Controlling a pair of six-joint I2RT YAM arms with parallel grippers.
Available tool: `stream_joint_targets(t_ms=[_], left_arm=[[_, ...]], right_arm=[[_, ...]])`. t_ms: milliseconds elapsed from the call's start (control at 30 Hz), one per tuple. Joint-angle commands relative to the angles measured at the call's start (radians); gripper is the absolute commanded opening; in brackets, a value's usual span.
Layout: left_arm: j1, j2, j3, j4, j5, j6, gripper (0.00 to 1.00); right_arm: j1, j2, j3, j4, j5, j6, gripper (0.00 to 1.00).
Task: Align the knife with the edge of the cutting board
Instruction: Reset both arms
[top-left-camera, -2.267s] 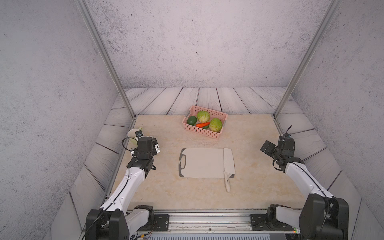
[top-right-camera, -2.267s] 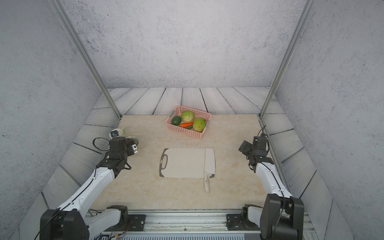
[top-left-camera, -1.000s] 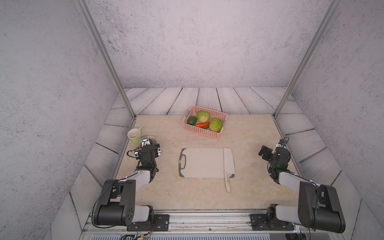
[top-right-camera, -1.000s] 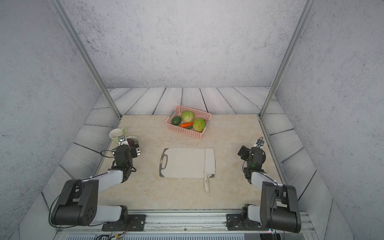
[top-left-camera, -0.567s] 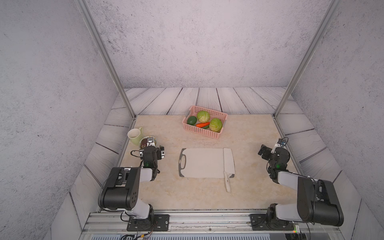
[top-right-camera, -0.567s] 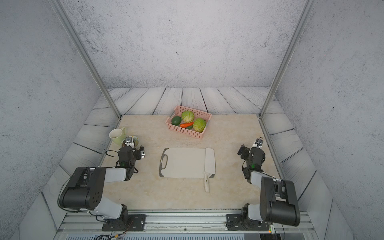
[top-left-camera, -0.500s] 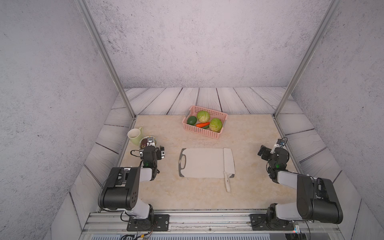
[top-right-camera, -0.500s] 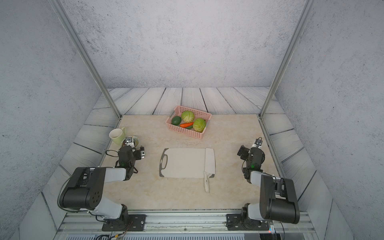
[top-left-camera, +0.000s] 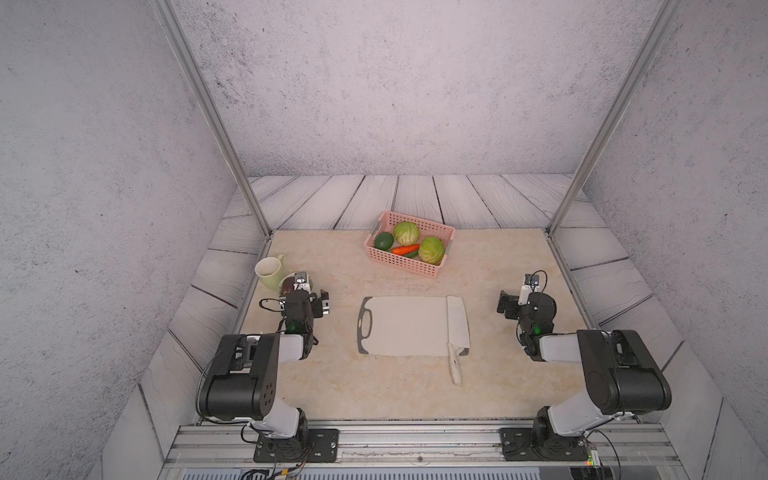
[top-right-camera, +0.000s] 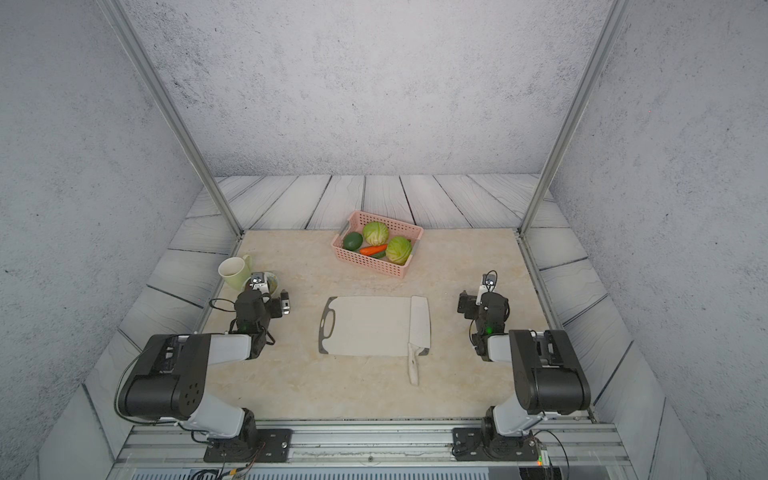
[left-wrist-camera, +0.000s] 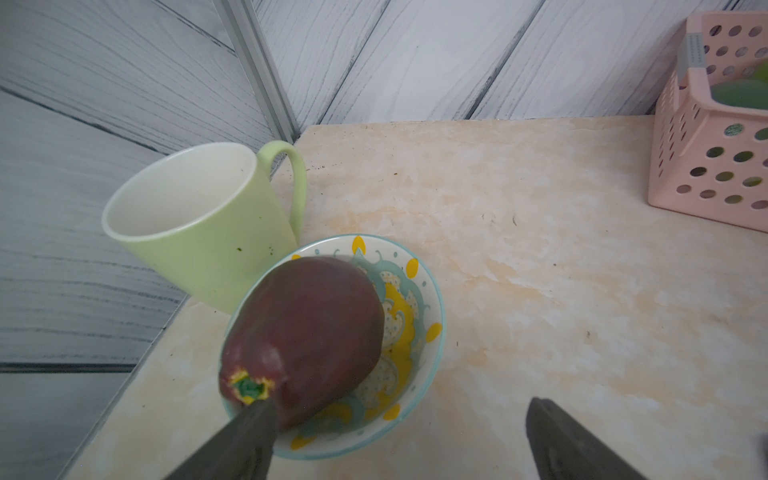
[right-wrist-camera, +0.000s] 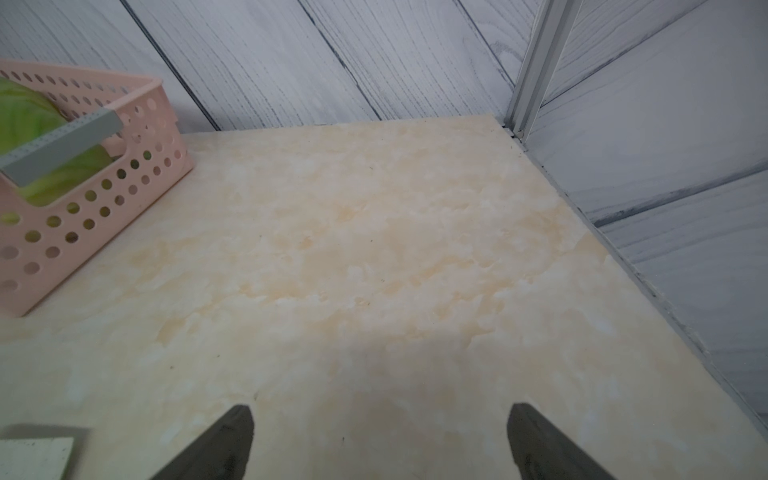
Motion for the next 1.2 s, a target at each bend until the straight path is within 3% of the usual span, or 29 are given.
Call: stream_joint_targets(t_ms=[0,100,200,1167], left_arm=[[0.007,-0.005,0.016,-0.005,0.008,0.004,0.98],[0.007,-0.009,0.013,-0.002,0.008,0.004,0.98],[0.007,-0.009,0.012,0.0,0.008,0.004,0.98],[0.007,-0.012,0.013,0.003,0.007,0.004,0.98]], right_arm=[[-0.002,-0.028,0.036,-0.085,0.027,-0.011,0.99],[-0.002,-0.004,0.013,-0.008,0.022,-0.02,0.99],[-0.001,-0.026,0.034,-0.089,0.026,-0.012,0.99],[0.0,-0.027,0.031,-0.076,0.027,-0.014,0.99]])
